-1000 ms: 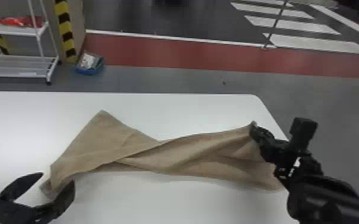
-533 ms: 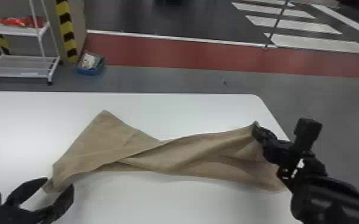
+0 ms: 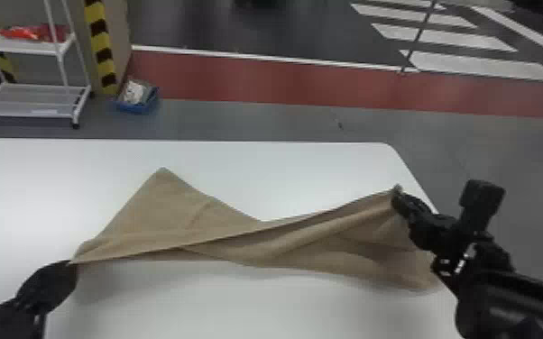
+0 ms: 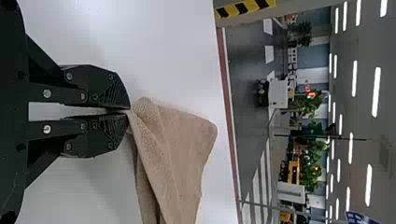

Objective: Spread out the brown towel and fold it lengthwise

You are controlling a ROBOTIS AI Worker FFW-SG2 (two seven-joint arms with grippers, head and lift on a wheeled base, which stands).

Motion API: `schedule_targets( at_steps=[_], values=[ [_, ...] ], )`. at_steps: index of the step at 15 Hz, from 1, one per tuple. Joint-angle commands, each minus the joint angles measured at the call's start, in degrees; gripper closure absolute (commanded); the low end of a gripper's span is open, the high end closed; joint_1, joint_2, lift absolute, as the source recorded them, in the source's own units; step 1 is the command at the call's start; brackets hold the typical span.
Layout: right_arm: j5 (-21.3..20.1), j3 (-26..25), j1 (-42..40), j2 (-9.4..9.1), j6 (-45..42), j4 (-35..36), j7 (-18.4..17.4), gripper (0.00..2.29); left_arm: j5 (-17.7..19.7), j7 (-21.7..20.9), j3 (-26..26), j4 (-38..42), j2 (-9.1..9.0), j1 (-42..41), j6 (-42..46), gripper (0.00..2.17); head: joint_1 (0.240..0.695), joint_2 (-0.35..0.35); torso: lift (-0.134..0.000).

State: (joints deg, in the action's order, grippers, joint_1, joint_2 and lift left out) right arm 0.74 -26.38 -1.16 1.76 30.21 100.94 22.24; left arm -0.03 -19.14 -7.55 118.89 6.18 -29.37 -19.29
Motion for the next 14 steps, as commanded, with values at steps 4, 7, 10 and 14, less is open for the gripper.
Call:
schedule_targets(
  at_steps=[4,7,10,14],
  values=[
    [1.5,-1.5,0.6,0.09,16.3,15.6,2.0,1.03,3.5,1.3,-3.8,11.5,-0.99,-4.0,2.5,2.00,0.695,-0.179,-0.124],
    [2.6,-1.0,1.9,0.18,28.5,25.5,3.3,1.03,6.3,1.4,-4.1,17.3,-1.52,-5.7,4.0,2.00,0.695,-0.166,-0.124],
    [6.4,-2.2,2.6,0.09,38.5,32.6,4.0,1.03,6.6,1.4,-4.1,22.4,-2.14,-6.8,2.8,2.00,0.695,-0.154,-0.124],
    [12.2,-6.4,1.6,0.09,41.7,36.1,4.0,1.03,6.5,1.3,-6.3,28.6,-2.31,-8.3,-5.6,2.00,0.695,-0.148,-0.124]
  ],
)
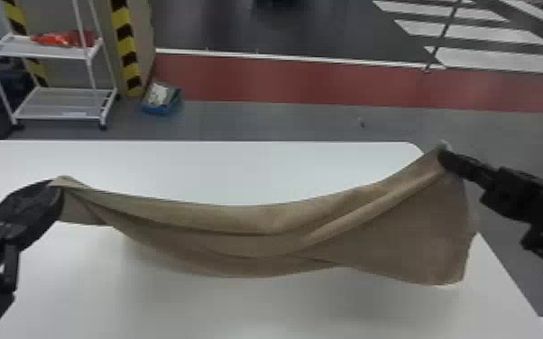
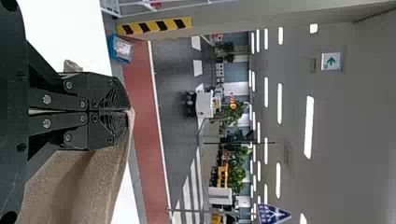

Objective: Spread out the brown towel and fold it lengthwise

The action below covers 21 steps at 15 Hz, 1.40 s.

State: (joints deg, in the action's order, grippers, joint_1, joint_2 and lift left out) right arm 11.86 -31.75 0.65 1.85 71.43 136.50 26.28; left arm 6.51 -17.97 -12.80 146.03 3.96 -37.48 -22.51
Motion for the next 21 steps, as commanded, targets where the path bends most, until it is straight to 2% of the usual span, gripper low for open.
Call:
schedule_targets(
  at_steps=[1,5,6,8,9,10,12,13,14,17,18,19,21],
  values=[
    [1.8,-2.2,0.1,0.08,0.8,0.4,0.1,1.03,-0.1,0.1,-2.3,2.4,-0.26,-0.5,-4.2,2.00,0.695,-0.147,-0.124],
    [4.7,-3.5,-1.5,0.00,4.1,2.2,0.5,1.03,1.1,-1.4,-8.9,5.8,-1.41,-2.6,-8.4,2.00,0.695,-0.127,-0.124],
    [6.1,-4.0,-2.6,0.08,5.2,3.2,0.5,1.03,2.8,-2.8,-11.3,6.5,-2.46,-3.3,-8.4,2.00,0.695,-0.118,-0.124],
    [8.9,-6.4,-3.8,0.08,6.2,4.4,0.5,1.03,9.1,-7.0,-17.6,6.6,-4.10,-3.7,-9.1,2.00,0.695,-0.084,-0.124],
    [8.9,-6.7,-3.6,0.08,6.6,4.5,0.5,1.03,11.2,-7.4,-19.8,6.7,-4.10,-3.7,-9.6,2.00,0.695,-0.077,-0.124],
    [8.3,-6.8,-2.4,0.52,6.9,4.4,0.4,1.03,11.6,-7.3,-20.9,6.6,-4.10,-2.9,-10.5,2.00,0.695,-0.070,-0.124],
    [3.7,-3.1,1.0,2.72,8.0,-0.4,0.3,1.03,9.1,-7.3,-21.1,4.6,-4.10,3.8,-18.8,2.00,0.695,-0.044,-0.124],
    [0.7,-0.6,3.5,2.98,7.8,-3.6,0.2,1.03,8.1,-7.5,-20.7,2.1,-4.10,7.8,-21.2,2.00,0.695,-0.039,-0.124],
    [-1.9,1.5,6.6,2.98,7.5,-7.5,0.3,1.03,6.8,-8.2,-19.7,-1.2,-4.10,11.9,-21.4,2.00,0.695,-0.032,-0.124],
    [-6.0,6.7,17.1,4.21,3.6,-22.9,-0.2,1.03,0.6,-8.6,-15.9,-13.5,-3.69,25.3,-21.7,2.00,0.695,-0.003,-0.124],
    [-6.9,8.3,20.4,4.74,1.3,-28.1,-0.5,1.03,-0.9,-8.6,-13.6,-18.2,-2.46,29.7,-21.7,2.00,0.695,0.002,-0.124],
    [-8.6,9.9,24.6,4.74,-2.6,-34.3,-0.7,1.03,-2.9,-8.1,-11.4,-23.4,-1.23,34.1,-20.3,2.00,0.669,0.010,-0.124],
    [-14.2,14.3,31.5,4.74,-17.9,-45.4,-0.8,1.03,-4.8,-7.9,-9.3,-34.4,0.44,42.2,-10.3,2.00,0.627,0.012,-0.124]
  ],
)
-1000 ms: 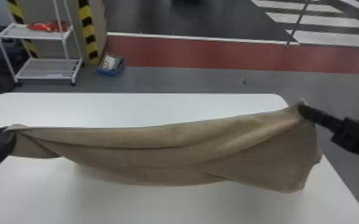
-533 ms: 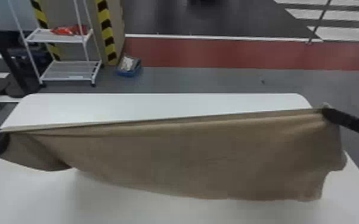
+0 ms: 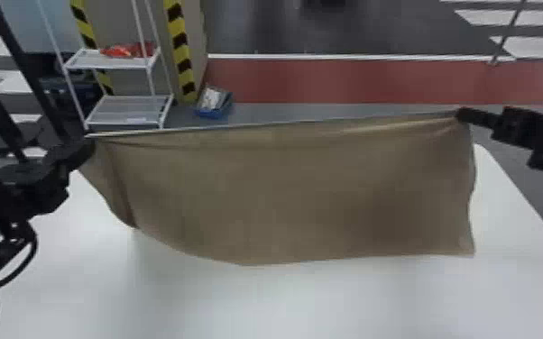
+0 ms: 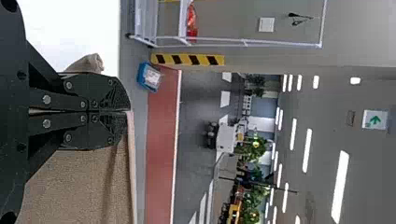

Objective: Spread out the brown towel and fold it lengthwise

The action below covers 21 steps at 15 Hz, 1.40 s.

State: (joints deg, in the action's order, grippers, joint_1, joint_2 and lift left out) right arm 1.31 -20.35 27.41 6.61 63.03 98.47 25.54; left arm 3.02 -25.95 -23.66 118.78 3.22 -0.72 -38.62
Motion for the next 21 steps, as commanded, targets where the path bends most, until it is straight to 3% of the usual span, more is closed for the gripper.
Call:
schedule_targets(
  at_steps=[1,4,5,7,9,10,11,12,14,17,21],
  values=[
    [-6.3,4.4,8.6,-0.19,-13.5,-11.9,-0.1,1.03,-1.3,0.9,2.7,-11.9,2.32,9.6,7.7,2.00,0.596,0.013,-0.124],
    [-6.4,5.1,13.1,-0.46,-17.5,-15.9,0.0,1.03,-2.0,1.9,5.8,-16.7,3.28,15.0,12.8,2.00,0.486,0.018,-0.124],
    [-5.6,4.8,11.2,-0.46,-17.5,-15.0,0.4,1.03,-2.0,1.7,6.4,-16.0,3.20,14.2,12.8,2.00,0.437,0.017,-0.124],
    [-4.1,4.3,1.8,-0.19,-17.7,-7.3,1.6,1.03,-2.0,1.6,6.4,-11.2,2.84,7.2,13.3,2.00,0.418,0.012,-0.124],
    [-2.7,1.7,-9.1,-0.02,-20.0,-1.6,5.3,1.03,-1.4,1.3,6.4,-7.8,2.76,-1.9,18.1,2.00,0.451,0.008,-0.124],
    [-2.5,0.8,-13.3,-0.02,-22.3,-0.4,6.7,1.03,-1.3,1.3,6.7,-6.8,2.58,-6.7,21.1,2.00,0.516,0.002,-0.124],
    [-2.4,-0.1,-17.0,-0.02,-24.0,0.1,8.1,1.03,-1.7,1.4,7.6,-6.8,2.67,-11.2,23.0,2.00,0.516,0.002,-0.124],
    [-1.3,-1.3,-20.9,-0.02,-25.5,1.4,9.1,1.03,-2.0,1.4,7.9,-7.0,2.76,-14.0,24.1,2.00,0.602,-0.011,-0.124],
    [-0.1,-3.4,-25.7,-0.02,-26.2,2.4,11.0,1.03,-3.0,1.3,8.5,-8.0,3.11,-18.3,24.6,2.00,0.686,-0.027,-0.124],
    [1.0,-7.0,-30.6,-0.02,-26.0,4.8,11.7,1.03,-4.6,1.7,9.2,-9.0,4.16,-22.7,24.6,2.00,0.695,-0.058,-0.124],
    [2.6,-10.9,-32.2,-0.02,-23.9,6.9,12.1,1.03,-5.4,2.0,9.4,-10.6,4.25,-24.8,25.7,2.00,0.695,-0.102,-0.124]
  ],
)
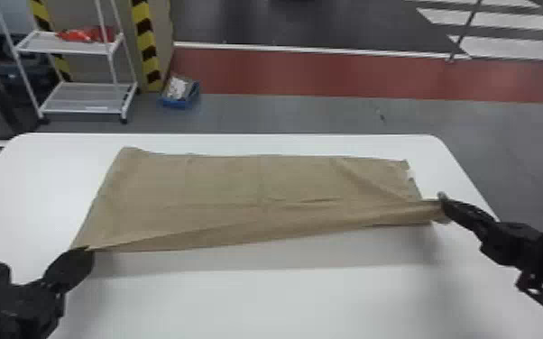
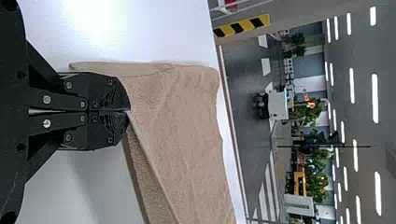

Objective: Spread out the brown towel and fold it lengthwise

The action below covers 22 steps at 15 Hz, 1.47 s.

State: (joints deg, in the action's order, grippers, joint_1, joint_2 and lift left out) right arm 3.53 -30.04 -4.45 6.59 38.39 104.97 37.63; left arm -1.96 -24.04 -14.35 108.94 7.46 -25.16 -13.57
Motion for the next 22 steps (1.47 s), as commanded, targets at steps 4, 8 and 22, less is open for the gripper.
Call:
schedule_targets(
  at_steps=[4,8,22],
  values=[
    [1.7,-2.1,-1.0,0.00,2.4,1.8,0.0,1.03,-1.1,1.9,0.1,-1.4,0.89,-1.3,3.2,1.70,0.695,-0.124,-0.124],
    [1.7,-2.2,-0.5,-0.09,5.7,3.1,-0.1,1.03,-0.8,3.0,-0.7,-2.1,1.24,-2.3,9.0,1.18,0.695,-0.112,-0.124],
    [2.8,-3.3,0.1,0.00,8.7,4.5,0.0,1.03,-1.2,3.1,-0.4,-6.7,2.30,-2.6,15.2,0.21,0.695,-0.112,-0.124]
  ],
)
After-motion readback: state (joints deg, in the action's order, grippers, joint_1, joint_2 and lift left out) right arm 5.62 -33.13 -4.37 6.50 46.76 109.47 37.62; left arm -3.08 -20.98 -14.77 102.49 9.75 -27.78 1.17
